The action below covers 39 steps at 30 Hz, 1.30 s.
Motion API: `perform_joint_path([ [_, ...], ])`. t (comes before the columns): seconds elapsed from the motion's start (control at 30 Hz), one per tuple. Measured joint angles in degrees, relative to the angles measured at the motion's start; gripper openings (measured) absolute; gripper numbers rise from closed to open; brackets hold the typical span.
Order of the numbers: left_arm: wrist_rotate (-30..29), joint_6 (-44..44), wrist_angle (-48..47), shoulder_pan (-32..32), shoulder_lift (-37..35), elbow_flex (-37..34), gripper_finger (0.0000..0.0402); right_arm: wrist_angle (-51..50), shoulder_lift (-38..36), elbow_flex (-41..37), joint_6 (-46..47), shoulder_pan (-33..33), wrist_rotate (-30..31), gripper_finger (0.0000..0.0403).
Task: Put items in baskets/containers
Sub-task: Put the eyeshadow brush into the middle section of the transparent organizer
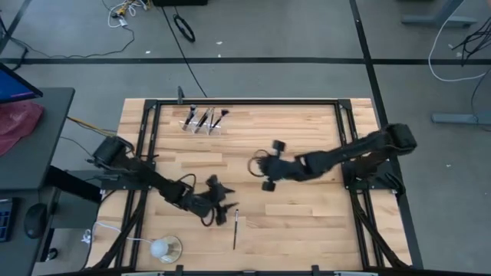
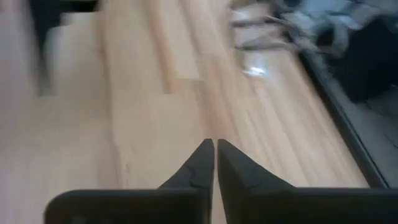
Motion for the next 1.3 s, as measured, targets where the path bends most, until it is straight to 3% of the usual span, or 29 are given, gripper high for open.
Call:
perform_joint_path([
  [0.1, 6.67, -3.31, -0.05, -0.3, 2.93, 3.48, 0.0232, 4.83, -4.85, -8.52, 5.88, 3.31, 7.17, 0.0013],
  [0.2, 9.29, -4.43, -0.67, -1.88, 6.0, 7.38, 0.0232, 9.17, -9.6, -16.44, 8.82, 5.97, 10.1, 0.0005],
  [0.4, 2.75, -6.91, -13.65, -6.37, 12.56, 19.76, 0.0232, 21.99, -17.03, -29.12, 13.2, 8.78, 9.73, 0.0005],
  [0.53, -0.88, -15.54, -27.71, -8.63, 14.72, 27.68, 0.0232, 32.44, -19.22, -34.87, 13.89, 10.01, 7.71, 0.0014],
  [0.63, -3.58, -25.23, -40.28, -10.67, 15.77, 32.08, 0.0231, 38.23, -19.34, -37.13, 14.03, 10.79, 3.98, 0.0018],
  [0.83, -5.67, -37.54, -41.94, -13.58, 19.9, 35.14, 0.0231, 41.16, -19.2, -37.64, 15.43, 13.3, -0.14, 0.0015],
  [1.03, -9.15, -44.63, -42.55, -14.49, 24.31, 35.89, 0.0231, 44.17, -18.87, -37.53, 15.58, 15.77, -0.94, 0.0015],
  [1.3, -15.82, -46.13, -48.74, -14.16, 26.44, 35.55, 0.0231, 45.43, -18.89, -37.6, 14.05, 17.16, -0.91, 0.0015],
])
